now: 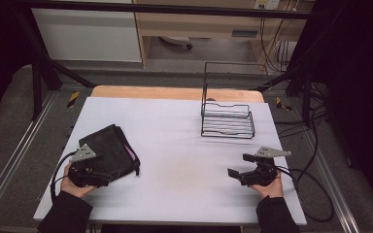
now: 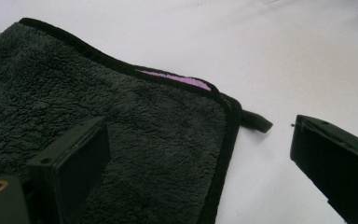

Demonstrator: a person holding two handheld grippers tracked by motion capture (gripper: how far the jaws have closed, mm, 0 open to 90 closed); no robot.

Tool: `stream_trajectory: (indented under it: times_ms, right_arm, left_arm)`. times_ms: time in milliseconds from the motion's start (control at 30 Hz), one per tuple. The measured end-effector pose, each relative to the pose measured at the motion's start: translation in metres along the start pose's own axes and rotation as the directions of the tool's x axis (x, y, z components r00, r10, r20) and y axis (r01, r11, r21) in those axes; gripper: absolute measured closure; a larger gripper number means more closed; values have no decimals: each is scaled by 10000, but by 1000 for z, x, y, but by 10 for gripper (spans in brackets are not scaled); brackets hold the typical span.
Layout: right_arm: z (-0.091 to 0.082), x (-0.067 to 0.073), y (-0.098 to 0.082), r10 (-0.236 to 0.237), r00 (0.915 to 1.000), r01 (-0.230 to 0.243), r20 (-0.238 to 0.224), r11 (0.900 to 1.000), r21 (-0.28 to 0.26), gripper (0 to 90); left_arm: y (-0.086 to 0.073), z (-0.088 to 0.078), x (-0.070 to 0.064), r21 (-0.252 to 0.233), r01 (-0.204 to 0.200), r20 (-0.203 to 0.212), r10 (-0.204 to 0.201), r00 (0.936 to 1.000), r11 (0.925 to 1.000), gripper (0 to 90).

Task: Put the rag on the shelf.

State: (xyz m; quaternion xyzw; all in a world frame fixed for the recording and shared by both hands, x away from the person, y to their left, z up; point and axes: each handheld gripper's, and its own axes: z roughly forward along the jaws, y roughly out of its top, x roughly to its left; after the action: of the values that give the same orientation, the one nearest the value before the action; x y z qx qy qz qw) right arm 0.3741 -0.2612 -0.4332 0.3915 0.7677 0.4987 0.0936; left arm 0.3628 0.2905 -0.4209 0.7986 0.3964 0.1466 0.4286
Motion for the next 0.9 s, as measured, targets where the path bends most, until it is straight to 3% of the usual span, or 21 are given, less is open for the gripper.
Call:
stream_trajectory:
  times_ms: [567, 900]
  right_arm:
    - [1, 1, 0, 55, 9999, -57, 144, 9999, 129, 9]
    - [2, 1, -1, 51, 9998, -54, 172, 9998, 206, 9]
  left_arm:
    - [9, 3, -9, 92, -118, 27, 118, 9999, 9999, 71]
    - [28, 13, -16, 314, -209, -35, 210, 9998, 9993, 79]
